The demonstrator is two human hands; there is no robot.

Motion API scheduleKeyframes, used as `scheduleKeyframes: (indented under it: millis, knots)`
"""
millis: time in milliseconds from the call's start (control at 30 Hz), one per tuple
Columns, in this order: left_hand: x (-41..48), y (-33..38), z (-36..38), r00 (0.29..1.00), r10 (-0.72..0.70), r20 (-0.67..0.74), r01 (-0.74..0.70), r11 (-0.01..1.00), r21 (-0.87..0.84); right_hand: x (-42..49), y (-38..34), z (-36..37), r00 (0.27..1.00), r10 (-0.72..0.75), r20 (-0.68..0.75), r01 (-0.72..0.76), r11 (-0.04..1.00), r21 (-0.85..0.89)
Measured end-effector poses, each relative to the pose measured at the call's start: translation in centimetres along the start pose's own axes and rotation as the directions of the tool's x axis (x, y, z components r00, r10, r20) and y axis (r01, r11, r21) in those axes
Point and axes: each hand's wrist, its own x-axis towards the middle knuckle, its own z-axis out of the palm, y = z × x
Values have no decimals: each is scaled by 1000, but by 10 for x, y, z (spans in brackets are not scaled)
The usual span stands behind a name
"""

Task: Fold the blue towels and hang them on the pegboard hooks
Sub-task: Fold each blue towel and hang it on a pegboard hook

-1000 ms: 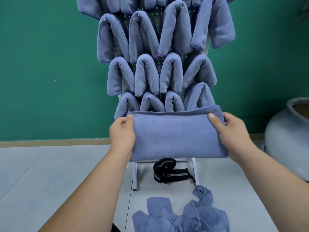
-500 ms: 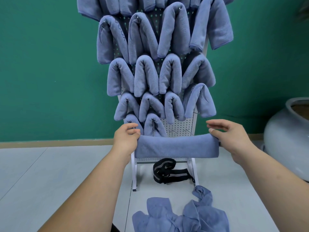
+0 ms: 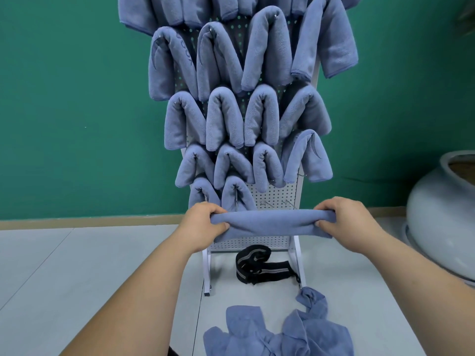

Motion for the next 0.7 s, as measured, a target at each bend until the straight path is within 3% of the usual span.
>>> scheduleKeyframes:
  millis: [100, 233, 333, 433, 533, 633, 700]
  knots:
    - [-1, 1, -3, 993, -107, -47, 94, 969, -227, 2, 5, -2, 991, 113, -68, -97, 974, 204]
    - [-1, 5, -8, 980, -195, -36, 149, 844, -515, 1, 3, -11, 965, 263, 26, -209, 699, 684]
    - [-1, 6, -6, 980, -190, -61, 125, 822, -556, 0, 2, -15, 966, 237, 99, -220, 565, 795]
    - [2, 5, -5, 976, -186, -110, 88, 807, -584, 2, 6, -14, 958, 277, 78, -229, 570, 789]
    - [7, -1, -1, 969, -165, -184, 54, 867, -495, 6, 11, -9, 937, 345, 54, -271, 622, 735]
    - [13, -6, 9, 951, -104, -292, 75, 991, -109, 9, 12, 5, 915, 403, -26, -296, 713, 635]
    - [9, 2, 17, 944, -87, -317, 119, 989, 86, 8, 7, 15, 902, 422, -90, -309, 778, 547]
